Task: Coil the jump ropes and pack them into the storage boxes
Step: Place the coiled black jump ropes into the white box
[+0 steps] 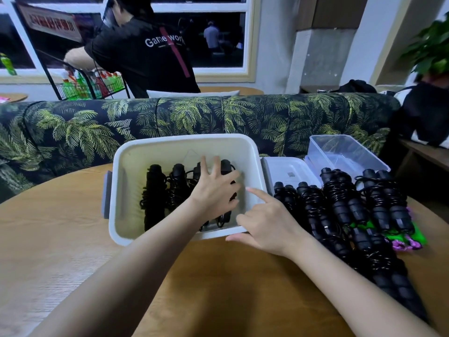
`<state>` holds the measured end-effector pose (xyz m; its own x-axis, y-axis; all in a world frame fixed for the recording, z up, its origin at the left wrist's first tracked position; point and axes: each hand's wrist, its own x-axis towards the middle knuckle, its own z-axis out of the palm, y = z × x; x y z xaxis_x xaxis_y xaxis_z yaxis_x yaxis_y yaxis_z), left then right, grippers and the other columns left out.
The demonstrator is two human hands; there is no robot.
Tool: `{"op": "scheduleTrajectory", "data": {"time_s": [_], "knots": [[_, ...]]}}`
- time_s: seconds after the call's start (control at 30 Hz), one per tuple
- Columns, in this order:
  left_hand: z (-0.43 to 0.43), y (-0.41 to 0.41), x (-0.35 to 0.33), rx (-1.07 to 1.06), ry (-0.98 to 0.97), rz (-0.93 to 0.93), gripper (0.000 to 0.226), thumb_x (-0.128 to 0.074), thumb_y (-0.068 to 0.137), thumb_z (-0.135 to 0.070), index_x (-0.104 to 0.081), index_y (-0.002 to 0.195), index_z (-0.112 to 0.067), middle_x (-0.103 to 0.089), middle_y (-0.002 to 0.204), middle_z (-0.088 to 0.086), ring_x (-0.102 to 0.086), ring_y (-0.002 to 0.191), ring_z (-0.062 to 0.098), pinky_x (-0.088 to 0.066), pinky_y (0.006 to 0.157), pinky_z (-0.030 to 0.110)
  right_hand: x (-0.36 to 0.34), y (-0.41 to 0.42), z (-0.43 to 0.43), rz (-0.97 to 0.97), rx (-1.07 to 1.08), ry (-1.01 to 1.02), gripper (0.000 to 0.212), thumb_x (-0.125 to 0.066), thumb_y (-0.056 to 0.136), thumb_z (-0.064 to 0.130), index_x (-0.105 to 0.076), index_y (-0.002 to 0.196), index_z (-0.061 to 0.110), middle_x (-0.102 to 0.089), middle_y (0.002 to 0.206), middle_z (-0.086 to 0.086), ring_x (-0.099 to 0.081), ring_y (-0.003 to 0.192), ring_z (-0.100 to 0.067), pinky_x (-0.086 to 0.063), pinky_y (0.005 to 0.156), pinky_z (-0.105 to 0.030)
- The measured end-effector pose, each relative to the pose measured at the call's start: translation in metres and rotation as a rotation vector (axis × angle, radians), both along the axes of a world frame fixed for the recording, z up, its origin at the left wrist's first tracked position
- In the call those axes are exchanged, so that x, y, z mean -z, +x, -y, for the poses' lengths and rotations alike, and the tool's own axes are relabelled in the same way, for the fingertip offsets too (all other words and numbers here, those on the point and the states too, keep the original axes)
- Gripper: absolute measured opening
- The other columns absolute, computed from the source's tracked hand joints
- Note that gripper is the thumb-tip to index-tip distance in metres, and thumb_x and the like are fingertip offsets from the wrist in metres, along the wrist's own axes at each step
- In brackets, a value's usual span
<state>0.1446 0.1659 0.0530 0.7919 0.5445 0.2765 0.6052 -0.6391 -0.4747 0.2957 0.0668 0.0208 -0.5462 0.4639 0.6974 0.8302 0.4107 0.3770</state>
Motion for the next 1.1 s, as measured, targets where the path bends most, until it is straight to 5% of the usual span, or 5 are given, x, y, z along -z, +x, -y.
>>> {"op": "scheduleTrajectory", "data": {"time_s": [0.3,0.57,0.73,0.9,1.1], "knots": [[-0.002,-0.033,-0.006,-0.239,-0.215,0.122,0.042,-0.050,0.087,-0.062,-0.062,0.113,-0.030,-0.049,0.131,-0.011,-0.032,0.130,0.040,-0.003,0.100,0.082,0.005,-0.026,-0.005,-0.010,0.114,0.161,0.062,-0.044,0.089,0.064,-0.050,0.049,0.016,-0.043,0.037,0.002,-0.040,0.034,-0.017,-0.054,0.089,-0.033],[-0.005,-0.074,-0.013,-0.310,-0.454,0.179,0.040,-0.045,0.091,-0.066,-0.055,0.120,-0.040,-0.033,0.145,-0.020,-0.017,0.140,0.034,-0.012,0.100,0.080,-0.008,-0.052,-0.007,-0.018,0.051,-0.061,0.062,-0.041,0.089,0.064,-0.050,0.053,0.015,-0.045,0.039,0.002,-0.037,0.039,-0.018,-0.040,0.106,-0.036],[-0.005,-0.082,-0.016,-0.333,-0.540,0.202,0.035,-0.045,0.093,-0.064,-0.056,0.121,-0.046,-0.030,0.148,-0.022,-0.010,0.144,0.032,-0.006,0.100,0.083,-0.015,-0.035,0.012,-0.401,-0.203,-0.394,0.039,-0.057,0.091,0.049,-0.068,0.104,0.013,-0.068,0.108,0.000,-0.056,0.105,-0.014,-0.028,0.113,-0.023],[-0.007,-0.086,-0.020,-0.398,-0.612,0.214,0.035,-0.045,0.093,-0.065,-0.058,0.120,-0.048,-0.028,0.151,-0.022,-0.004,0.148,0.032,-0.001,0.098,0.085,-0.016,0.014,0.007,-0.710,0.650,-0.387,0.048,-0.051,0.097,0.046,-0.046,0.138,0.020,-0.050,0.132,-0.005,-0.047,0.118,-0.027,-0.048,0.079,-0.038],[-0.005,-0.085,-0.018,-0.391,-0.606,0.212,0.037,-0.044,0.092,-0.066,-0.058,0.121,-0.047,-0.026,0.152,-0.023,0.000,0.149,0.031,0.001,0.099,0.084,0.002,0.024,-0.033,-0.306,1.178,-0.792,0.091,-0.037,0.089,0.076,-0.005,0.156,0.024,-0.039,0.136,-0.021,-0.048,0.111,-0.030,-0.037,0.060,-0.030]]}}
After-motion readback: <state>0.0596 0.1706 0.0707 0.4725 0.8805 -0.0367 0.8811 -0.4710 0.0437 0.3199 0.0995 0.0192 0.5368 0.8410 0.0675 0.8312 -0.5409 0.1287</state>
